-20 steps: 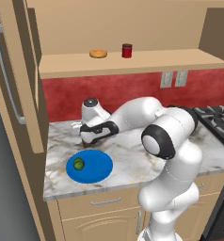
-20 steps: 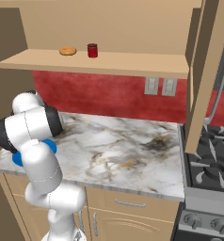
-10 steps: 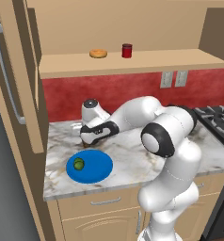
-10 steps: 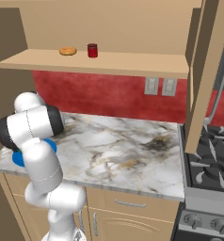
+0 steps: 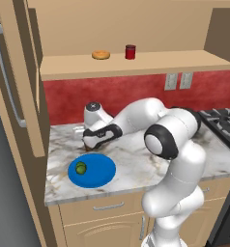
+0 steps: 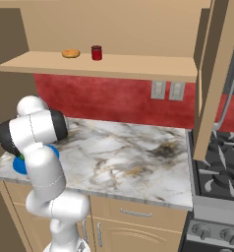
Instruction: Pick the avocado and bread from the counter and place them on the plate. Then pick the jam from the cabinet and place it next to the plate. Lastly close the cabinet door.
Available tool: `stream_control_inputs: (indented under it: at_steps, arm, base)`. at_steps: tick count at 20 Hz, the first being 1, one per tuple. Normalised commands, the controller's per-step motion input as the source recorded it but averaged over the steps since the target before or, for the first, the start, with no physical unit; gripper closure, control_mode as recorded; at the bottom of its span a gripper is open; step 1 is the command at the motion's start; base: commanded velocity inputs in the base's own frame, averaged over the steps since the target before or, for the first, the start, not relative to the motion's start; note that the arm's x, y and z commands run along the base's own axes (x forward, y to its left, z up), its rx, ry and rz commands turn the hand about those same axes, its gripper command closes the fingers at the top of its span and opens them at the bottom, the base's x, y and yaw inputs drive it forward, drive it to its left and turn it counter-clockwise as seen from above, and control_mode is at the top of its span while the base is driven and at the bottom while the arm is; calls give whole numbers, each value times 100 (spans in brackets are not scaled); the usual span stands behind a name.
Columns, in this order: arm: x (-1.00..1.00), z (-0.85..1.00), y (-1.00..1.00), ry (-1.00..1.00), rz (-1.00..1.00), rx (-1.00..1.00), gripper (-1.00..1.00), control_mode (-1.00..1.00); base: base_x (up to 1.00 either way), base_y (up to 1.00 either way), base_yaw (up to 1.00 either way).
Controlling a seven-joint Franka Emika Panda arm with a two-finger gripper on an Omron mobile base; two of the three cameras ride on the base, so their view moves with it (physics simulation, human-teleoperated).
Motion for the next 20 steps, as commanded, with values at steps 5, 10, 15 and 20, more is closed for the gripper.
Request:
stream_control_inputs:
  at_steps: [5, 10, 15, 20]
  arm:
    - [23, -3, 1, 0, 0, 0, -100, -100]
    - [27, -10, 6, 0, 0, 0, -100, -100]
    - [15, -15, 7, 0, 0, 0, -100, -100]
    - [2, -14, 12, 0, 0, 0, -100, -100]
  base:
    - [0, 0, 0]
    - [0, 0, 0]
    - [0, 0, 0]
    - [0, 0, 0]
